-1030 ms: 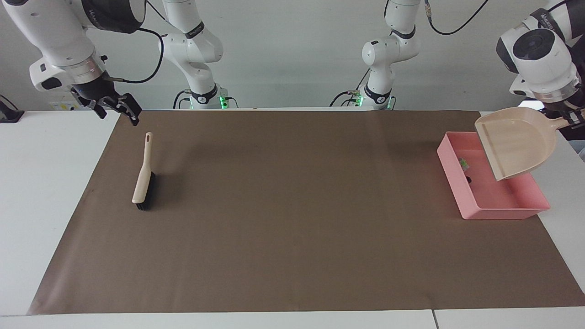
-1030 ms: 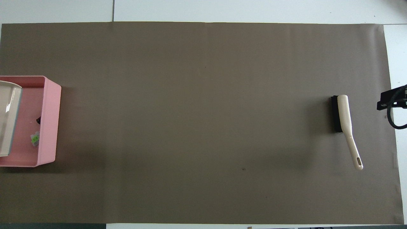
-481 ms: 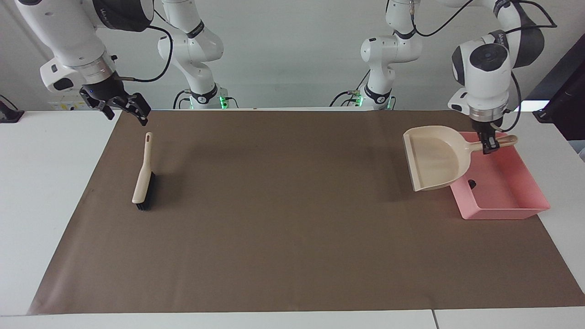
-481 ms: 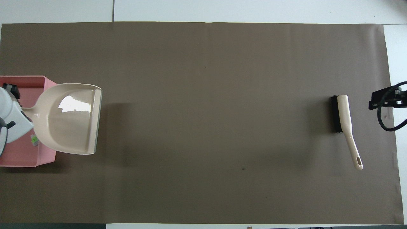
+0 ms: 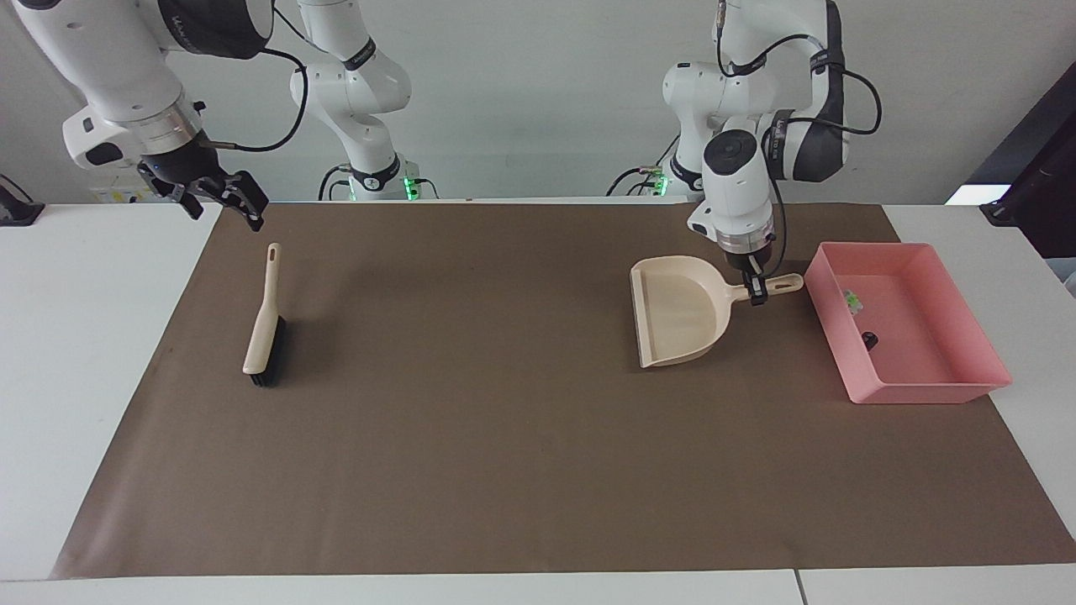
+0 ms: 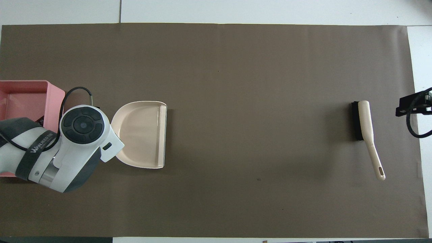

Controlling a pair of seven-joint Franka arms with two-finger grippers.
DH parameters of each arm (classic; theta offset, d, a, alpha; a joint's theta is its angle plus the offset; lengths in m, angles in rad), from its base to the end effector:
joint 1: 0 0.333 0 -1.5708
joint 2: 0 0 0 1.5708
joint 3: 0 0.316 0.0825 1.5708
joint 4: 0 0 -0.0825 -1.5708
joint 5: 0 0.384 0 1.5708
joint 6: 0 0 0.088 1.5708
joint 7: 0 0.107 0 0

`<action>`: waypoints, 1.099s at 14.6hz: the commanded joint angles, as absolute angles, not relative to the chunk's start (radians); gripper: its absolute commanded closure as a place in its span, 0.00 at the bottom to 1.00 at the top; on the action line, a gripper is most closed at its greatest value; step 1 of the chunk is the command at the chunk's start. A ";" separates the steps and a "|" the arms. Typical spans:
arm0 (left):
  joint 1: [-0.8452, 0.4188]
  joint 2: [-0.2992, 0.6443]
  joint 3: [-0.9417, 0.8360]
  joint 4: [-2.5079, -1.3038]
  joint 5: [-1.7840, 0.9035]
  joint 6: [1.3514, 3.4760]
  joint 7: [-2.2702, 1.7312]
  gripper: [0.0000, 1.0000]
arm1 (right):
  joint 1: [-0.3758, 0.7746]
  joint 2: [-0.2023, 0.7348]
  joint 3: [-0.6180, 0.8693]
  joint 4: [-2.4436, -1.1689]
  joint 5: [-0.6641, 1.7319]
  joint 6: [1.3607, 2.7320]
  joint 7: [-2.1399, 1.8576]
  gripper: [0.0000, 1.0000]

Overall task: Clean e-waste and dump in bin
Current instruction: 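Set the empty dustpan back on the table with the left gripper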

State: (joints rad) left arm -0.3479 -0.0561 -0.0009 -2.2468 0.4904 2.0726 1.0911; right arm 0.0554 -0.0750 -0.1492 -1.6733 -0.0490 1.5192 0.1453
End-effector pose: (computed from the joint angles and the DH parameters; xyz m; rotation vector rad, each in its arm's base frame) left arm 0.4814 -0.1493 0.3855 -1.8260 2.0891 0.3633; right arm 0.5211 -0.0574 0.6122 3.0772 -0.3692 -0.1223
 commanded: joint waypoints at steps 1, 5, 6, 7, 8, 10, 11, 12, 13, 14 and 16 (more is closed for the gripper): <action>-0.354 -0.043 0.020 -2.288 0.477 2.155 1.083 1.00 | 0.028 -0.069 -0.124 -1.657 -0.032 1.500 0.144 0.00; -0.348 -0.026 0.020 -2.302 0.476 2.197 1.088 1.00 | 0.037 -0.071 -0.124 -1.658 -0.032 1.502 0.146 0.00; -0.348 -0.028 0.020 -2.304 0.476 2.189 1.088 0.94 | 0.035 -0.071 -0.124 -1.658 -0.032 1.502 0.146 0.00; -0.351 -0.029 0.020 -2.304 0.476 2.181 1.086 0.78 | 0.032 -0.071 -0.124 -1.658 -0.032 1.502 0.146 0.00; -0.351 -0.029 0.020 -2.303 0.476 2.181 1.086 0.70 | 0.032 -0.071 -0.124 -1.658 -0.031 1.502 0.146 0.00; -0.353 -0.038 0.020 -2.299 0.476 2.178 1.081 0.42 | 0.034 -0.071 -0.124 -1.658 -0.031 1.502 0.146 0.00; -0.345 -0.055 0.020 -2.299 0.476 2.169 1.066 0.36 | 0.034 -0.071 -0.124 -1.658 -0.031 1.502 0.146 0.00; -0.342 -0.078 0.021 -2.299 0.476 2.151 1.016 0.30 | 0.034 -0.071 -0.124 -1.658 -0.031 1.502 0.146 0.00; -0.338 -0.104 0.023 -2.298 0.476 2.129 0.938 0.16 | 0.034 -0.071 -0.124 -1.660 -0.031 1.499 0.146 0.00; -0.310 -0.133 0.023 -2.298 0.476 2.102 0.863 0.01 | 0.032 -0.071 -0.124 -1.661 -0.031 1.506 0.150 0.00; -0.259 -0.187 0.023 -2.298 0.474 2.085 0.842 0.01 | 0.031 -0.069 -0.126 -1.658 -0.005 1.549 0.149 0.00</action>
